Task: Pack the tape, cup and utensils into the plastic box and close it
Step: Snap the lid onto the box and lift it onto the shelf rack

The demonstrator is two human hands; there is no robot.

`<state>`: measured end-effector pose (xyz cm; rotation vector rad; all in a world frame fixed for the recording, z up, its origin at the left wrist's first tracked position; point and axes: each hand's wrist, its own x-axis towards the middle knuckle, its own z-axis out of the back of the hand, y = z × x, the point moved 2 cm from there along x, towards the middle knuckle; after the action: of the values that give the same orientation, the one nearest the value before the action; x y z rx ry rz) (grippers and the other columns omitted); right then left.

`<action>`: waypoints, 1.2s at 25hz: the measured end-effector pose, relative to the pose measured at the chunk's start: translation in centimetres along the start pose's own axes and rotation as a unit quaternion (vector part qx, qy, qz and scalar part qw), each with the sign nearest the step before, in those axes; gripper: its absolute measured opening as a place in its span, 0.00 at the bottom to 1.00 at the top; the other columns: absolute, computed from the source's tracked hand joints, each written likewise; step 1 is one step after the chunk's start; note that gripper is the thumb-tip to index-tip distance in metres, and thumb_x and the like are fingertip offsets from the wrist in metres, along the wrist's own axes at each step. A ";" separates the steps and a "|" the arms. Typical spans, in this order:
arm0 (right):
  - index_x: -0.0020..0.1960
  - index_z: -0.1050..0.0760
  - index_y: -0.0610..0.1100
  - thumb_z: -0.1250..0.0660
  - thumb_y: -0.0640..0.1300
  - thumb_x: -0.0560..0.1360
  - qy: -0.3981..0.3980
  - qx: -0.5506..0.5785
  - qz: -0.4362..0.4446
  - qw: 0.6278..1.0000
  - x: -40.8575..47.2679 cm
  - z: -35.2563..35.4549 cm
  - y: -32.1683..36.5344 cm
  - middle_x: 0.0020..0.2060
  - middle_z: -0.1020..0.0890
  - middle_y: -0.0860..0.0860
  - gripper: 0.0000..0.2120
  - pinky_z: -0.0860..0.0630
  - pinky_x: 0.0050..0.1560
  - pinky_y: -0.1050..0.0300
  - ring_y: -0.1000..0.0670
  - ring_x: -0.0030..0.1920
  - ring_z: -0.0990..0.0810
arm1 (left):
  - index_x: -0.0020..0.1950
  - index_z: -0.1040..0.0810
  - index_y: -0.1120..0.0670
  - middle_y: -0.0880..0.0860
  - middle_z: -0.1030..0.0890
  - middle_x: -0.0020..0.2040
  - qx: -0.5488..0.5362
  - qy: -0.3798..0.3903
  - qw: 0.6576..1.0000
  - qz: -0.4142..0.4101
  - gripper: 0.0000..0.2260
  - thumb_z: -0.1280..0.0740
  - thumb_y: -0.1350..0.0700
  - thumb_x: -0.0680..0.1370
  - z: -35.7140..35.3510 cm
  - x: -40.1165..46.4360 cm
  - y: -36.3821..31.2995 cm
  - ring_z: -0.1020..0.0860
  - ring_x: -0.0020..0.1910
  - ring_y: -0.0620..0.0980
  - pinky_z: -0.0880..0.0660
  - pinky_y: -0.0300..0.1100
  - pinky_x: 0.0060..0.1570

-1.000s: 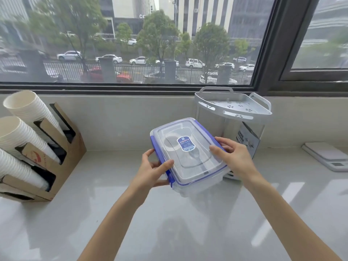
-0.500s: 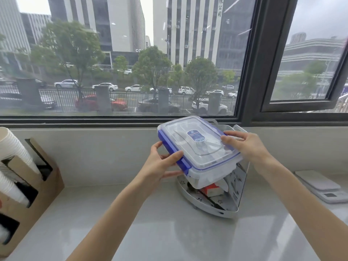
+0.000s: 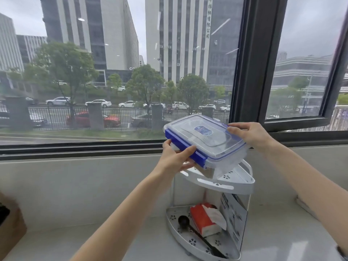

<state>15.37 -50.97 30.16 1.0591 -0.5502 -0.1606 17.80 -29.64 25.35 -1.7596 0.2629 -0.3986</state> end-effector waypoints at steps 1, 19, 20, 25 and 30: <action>0.60 0.24 0.37 0.33 0.40 0.74 -0.008 -0.007 0.004 1.000 1.1 0.1 -0.3 0.55 0.19 0.39 0.16 0.28 0.32 0.77 0.51 0.48 0.25 | 0.72 0.50 0.54 0.57 0.21 0.49 -0.007 0.000 1.000 0.005 0.35 0.32 0.62 0.73 -0.4 1.0 0.2 0.20 0.35 0.46 0.20 0.38 0.37; 0.53 0.20 0.36 0.28 0.41 0.70 0.010 -0.027 -0.043 0.999 6.0 -2.4 -7.3 0.50 0.17 0.41 0.14 0.29 0.56 0.56 0.48 0.48 0.23 | 0.73 0.60 0.54 0.62 0.29 0.65 0.029 0.006 0.998 0.053 0.40 0.34 0.65 0.73 -0.9 4.1 5.0 0.22 0.54 0.53 0.21 0.34 0.39; 0.53 0.20 0.37 0.28 0.42 0.70 0.010 -0.035 -0.042 0.998 6.0 -2.5 -7.4 0.51 0.17 0.41 0.14 0.28 0.59 0.54 0.47 0.48 0.22 | 0.73 0.60 0.54 0.61 0.29 0.66 0.026 0.004 0.998 0.056 0.40 0.34 0.65 0.73 -0.8 4.1 5.0 0.22 0.55 0.53 0.21 0.35 0.41; 0.54 0.19 0.42 0.31 0.46 0.72 0.030 -0.110 -0.058 0.992 5.9 -2.5 -7.7 0.53 0.17 0.43 0.13 0.30 0.61 0.54 0.46 0.55 0.22 | 0.73 0.60 0.52 0.60 0.29 0.66 0.008 0.006 0.997 0.075 0.40 0.35 0.65 0.74 -1.2 3.5 5.4 0.21 0.54 0.53 0.21 0.35 0.42; 0.54 0.19 0.43 0.33 0.45 0.74 0.025 -0.188 -0.038 0.981 5.7 -3.3 -7.9 0.54 0.17 0.43 0.11 0.32 0.53 0.59 0.51 0.48 0.26 | 0.73 0.52 0.54 0.60 0.26 0.62 0.003 0.008 0.996 0.091 0.32 0.37 0.65 0.75 -1.4 3.3 5.7 0.19 0.46 0.50 0.20 0.34 0.37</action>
<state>22.98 -54.47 24.17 0.7132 -0.4122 -0.2930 20.50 -33.46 20.50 -1.7100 0.4294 -0.2826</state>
